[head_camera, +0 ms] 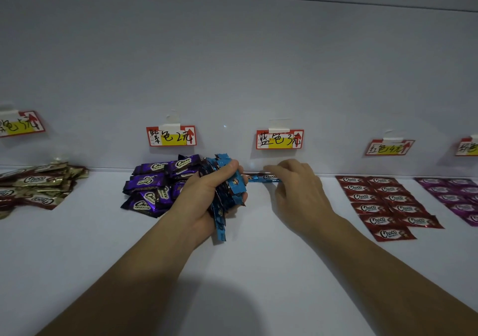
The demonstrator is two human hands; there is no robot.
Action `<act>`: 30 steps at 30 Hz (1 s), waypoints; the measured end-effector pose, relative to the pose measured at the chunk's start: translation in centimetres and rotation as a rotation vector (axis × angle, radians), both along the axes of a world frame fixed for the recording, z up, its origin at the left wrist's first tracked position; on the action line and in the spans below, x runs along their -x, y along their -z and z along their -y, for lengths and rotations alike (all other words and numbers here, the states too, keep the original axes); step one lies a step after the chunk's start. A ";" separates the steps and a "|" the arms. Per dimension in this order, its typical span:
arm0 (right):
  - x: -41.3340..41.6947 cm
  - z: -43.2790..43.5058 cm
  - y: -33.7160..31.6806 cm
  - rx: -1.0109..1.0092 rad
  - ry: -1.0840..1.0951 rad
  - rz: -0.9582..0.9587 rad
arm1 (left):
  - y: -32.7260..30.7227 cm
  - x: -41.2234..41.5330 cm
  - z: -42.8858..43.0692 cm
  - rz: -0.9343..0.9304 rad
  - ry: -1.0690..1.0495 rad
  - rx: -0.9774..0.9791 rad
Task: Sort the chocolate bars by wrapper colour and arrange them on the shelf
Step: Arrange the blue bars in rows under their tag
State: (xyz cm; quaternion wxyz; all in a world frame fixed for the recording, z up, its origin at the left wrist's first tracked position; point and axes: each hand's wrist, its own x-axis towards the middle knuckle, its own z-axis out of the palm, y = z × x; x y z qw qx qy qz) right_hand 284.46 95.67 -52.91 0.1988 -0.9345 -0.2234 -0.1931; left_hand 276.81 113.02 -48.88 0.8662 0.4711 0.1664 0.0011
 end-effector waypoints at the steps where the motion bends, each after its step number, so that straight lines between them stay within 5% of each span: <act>1: 0.4 0.1 -0.7 -0.119 -0.011 -0.005 | 0.0 0.0 0.0 0.006 -0.005 -0.010; 5: 3.3 -0.2 -4.3 -0.658 -0.316 -0.336 | 0.2 0.1 0.0 0.015 0.019 -0.124; 16: 3.3 0.1 -4.6 -0.783 -0.361 -0.618 | 0.8 0.6 1.2 0.016 0.086 -0.180; 21: 3.2 0.1 -4.6 -0.765 -0.394 -0.574 | 1.2 0.3 1.2 0.020 0.066 -0.150; 26: 1.0 2.1 -5.6 -0.738 -0.247 -0.329 | 0.6 0.4 1.2 -0.022 0.116 -0.112; 30: -1.1 4.7 -5.2 -0.385 0.018 -0.113 | 0.6 0.5 1.1 -0.035 0.134 -0.107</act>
